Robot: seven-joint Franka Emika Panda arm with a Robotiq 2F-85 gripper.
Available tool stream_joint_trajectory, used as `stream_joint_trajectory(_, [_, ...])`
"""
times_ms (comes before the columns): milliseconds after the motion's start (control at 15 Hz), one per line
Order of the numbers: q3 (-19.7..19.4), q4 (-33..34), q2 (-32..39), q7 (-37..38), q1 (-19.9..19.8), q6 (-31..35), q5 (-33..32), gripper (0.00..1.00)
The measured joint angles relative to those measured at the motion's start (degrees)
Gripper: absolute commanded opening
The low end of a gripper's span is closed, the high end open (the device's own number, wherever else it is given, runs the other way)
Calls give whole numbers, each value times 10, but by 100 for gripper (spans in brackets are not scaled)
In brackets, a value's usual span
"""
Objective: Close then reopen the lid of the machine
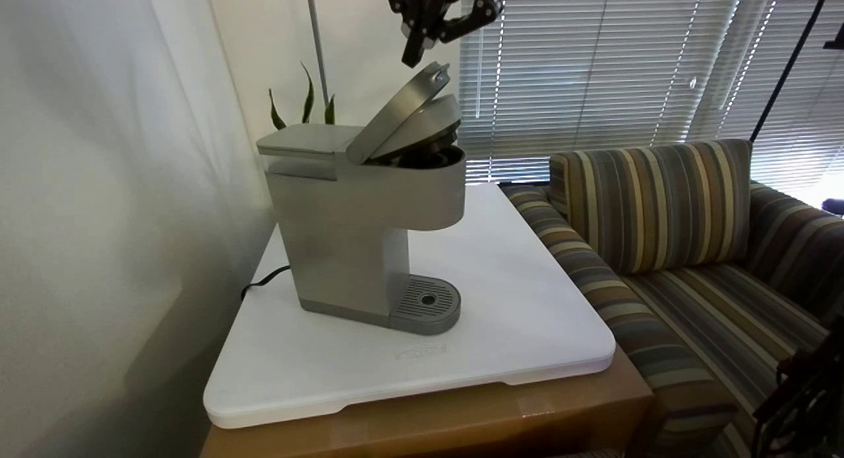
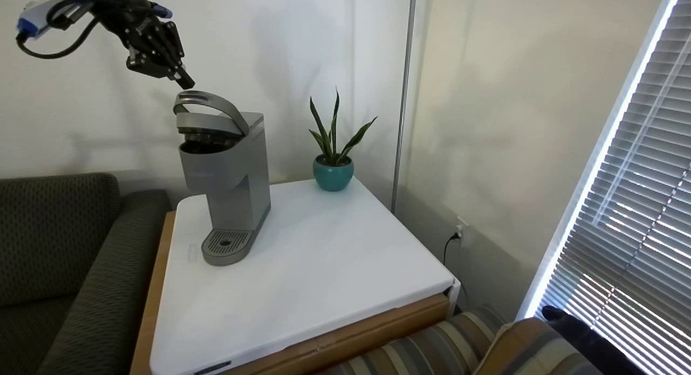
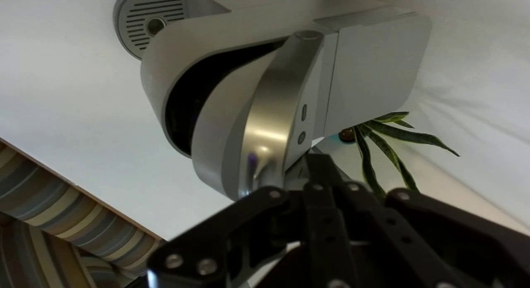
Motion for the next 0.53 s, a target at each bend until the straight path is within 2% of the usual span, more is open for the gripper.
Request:
stream_joint_trajectory(333, [0,-32,-21,0,0,0,27,0])
stream_joint_trajectory(533, [0,-50,-34,-9,0,-2,64,0])
